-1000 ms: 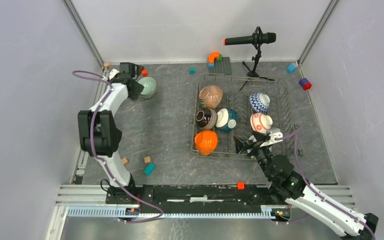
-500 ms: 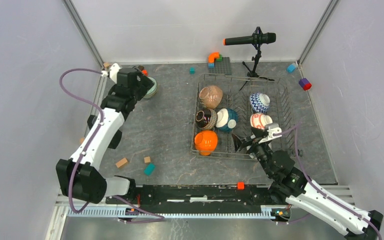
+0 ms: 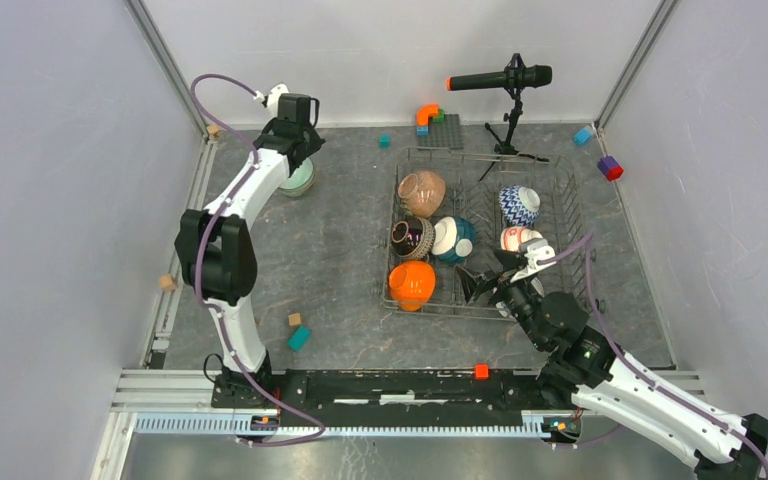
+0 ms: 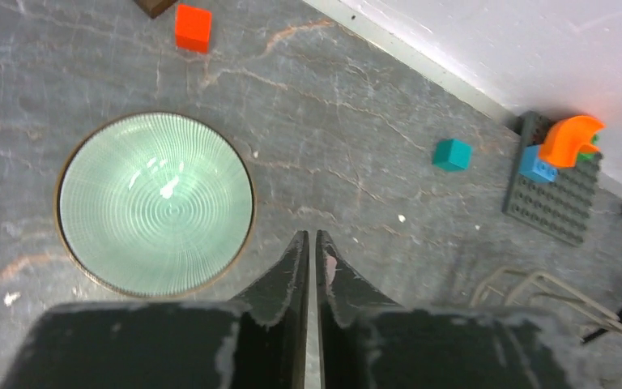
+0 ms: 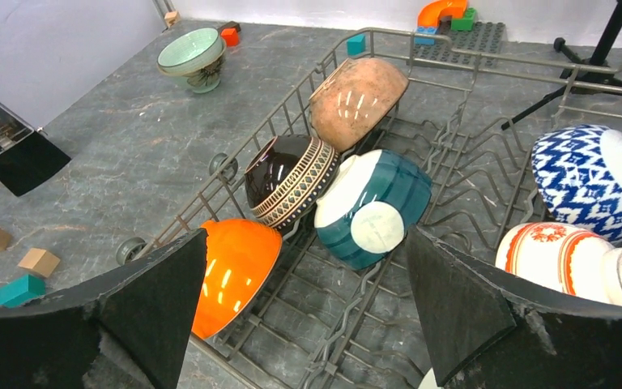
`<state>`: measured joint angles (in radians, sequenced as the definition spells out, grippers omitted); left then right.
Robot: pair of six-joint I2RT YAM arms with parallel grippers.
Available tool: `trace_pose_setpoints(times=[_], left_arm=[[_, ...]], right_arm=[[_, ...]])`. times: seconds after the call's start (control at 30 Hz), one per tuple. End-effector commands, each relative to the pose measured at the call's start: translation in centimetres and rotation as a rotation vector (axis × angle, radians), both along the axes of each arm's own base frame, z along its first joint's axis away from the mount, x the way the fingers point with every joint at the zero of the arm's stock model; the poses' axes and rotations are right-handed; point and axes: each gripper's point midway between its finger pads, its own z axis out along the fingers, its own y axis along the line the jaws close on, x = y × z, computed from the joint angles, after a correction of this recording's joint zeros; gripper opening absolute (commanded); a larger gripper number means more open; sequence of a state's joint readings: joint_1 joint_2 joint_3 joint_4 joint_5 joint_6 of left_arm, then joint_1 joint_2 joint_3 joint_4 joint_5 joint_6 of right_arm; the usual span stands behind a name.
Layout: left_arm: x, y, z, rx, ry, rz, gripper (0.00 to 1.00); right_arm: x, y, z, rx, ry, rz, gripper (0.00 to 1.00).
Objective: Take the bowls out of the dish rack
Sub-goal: Place the bowl with the bowl.
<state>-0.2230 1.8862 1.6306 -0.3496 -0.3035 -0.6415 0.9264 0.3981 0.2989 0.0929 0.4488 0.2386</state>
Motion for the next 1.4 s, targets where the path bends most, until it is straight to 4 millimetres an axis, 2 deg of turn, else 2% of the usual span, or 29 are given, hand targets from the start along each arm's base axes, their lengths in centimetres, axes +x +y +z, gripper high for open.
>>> trace_pose_setpoints(times=[0.0,0.07,0.23,0.43,1.0,1.37], left_arm=[[2.8,1.1,1.5,0.068,-0.045,-0.024,0.07],[3.4,1.2,0.4,0.055,-0.026,-0.030,0.02],[3.8,1.7,-2.3,0.025,0.013,-0.019,0.02],[3.6,1.8,-4.7,0.030,0.065,-0.014,0.02],[2.7,2.2,-8.2,0.066,0.139,-0.020,0.02],[2.3,2.2,-9.6,0.071,0.171,-0.021,0.02]], right_arm=[[0.2,-0.9,0.9,-0.001,-0.041,-0.035,0.96],[0.2,-1.0,0.5,-0.010,-0.038,-0.039,0.96],[0.3,-1.0,-0.5,-0.032,-0.026,-0.046,0.97],[0.4,-1.2,-0.8,-0.039,-0.028,-0.054,0.97],[0.4,-1.4,-1.0,-0.039,-0.028,-0.062,0.97],[0.4,-1.6,-0.9,-0.035,-0.030,-0.069,0.97]])
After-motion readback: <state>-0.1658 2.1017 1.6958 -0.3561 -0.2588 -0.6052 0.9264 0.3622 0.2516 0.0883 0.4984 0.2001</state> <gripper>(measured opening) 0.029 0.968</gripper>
